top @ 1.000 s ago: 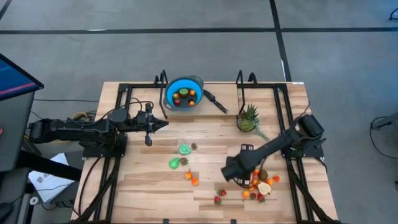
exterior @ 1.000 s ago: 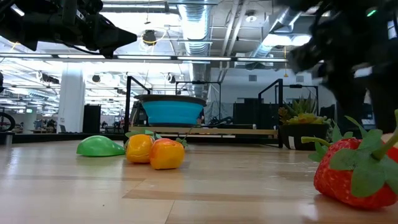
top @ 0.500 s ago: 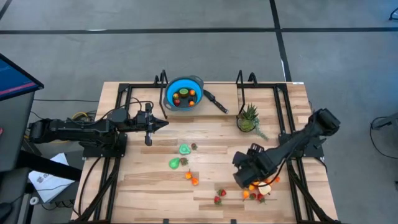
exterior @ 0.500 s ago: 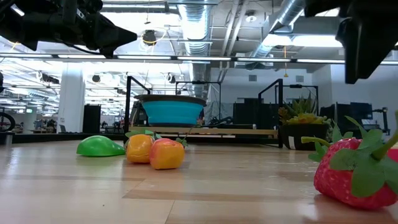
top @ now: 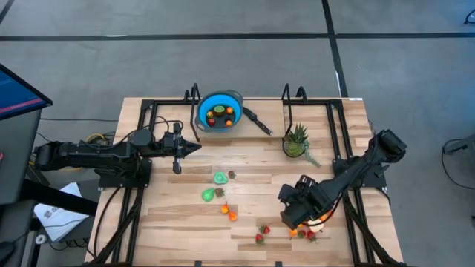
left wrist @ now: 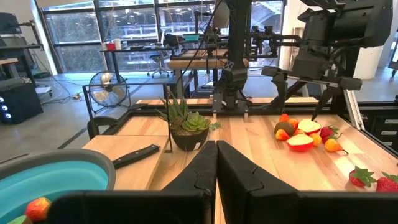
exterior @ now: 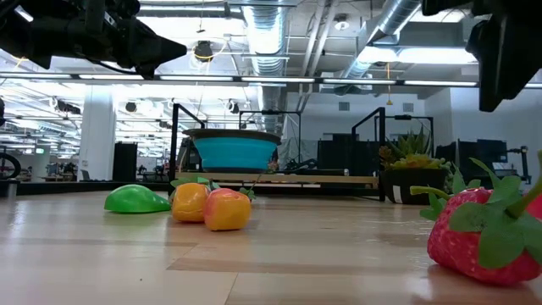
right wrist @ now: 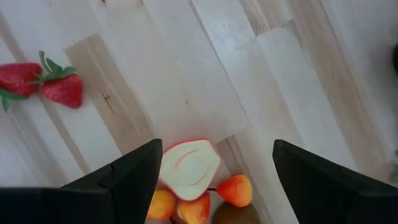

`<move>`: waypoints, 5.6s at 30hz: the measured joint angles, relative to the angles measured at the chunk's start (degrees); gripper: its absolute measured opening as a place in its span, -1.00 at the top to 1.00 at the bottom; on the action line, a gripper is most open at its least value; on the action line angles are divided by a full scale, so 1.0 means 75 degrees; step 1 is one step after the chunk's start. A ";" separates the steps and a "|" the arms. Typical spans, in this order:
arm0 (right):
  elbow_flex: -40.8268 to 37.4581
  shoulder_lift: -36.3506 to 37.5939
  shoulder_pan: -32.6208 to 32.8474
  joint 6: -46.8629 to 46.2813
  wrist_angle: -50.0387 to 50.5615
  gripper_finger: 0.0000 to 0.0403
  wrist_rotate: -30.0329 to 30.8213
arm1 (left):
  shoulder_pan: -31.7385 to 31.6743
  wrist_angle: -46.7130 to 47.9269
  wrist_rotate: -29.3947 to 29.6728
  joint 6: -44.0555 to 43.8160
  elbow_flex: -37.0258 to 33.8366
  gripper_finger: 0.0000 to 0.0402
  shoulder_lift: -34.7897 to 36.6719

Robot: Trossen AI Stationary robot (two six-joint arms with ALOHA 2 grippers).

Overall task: Pick & Place Fruit
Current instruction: Put the apple into the basket

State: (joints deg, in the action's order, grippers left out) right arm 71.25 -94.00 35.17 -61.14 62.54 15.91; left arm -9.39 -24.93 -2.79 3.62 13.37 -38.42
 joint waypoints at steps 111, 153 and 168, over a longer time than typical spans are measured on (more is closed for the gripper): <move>-0.1397 -0.1376 -0.0243 -0.5051 -0.2209 -0.28 -0.1835 | 0.0000 0.0067 0.0000 -0.0003 0.0000 0.99 -0.0001; -0.0640 -0.0187 -0.2149 -0.0990 -0.2274 -0.24 -0.0812 | 0.0000 0.0061 0.0000 0.0000 0.0000 0.99 0.0000; -0.0109 0.0000 -0.4722 0.4132 -0.6512 -0.24 0.0333 | 0.0000 0.0058 0.0000 -0.0001 0.0000 0.99 0.0001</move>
State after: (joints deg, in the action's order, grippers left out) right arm 70.43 -94.00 -0.25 -30.15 13.70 18.41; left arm -9.39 -24.49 -2.79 3.61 13.37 -38.41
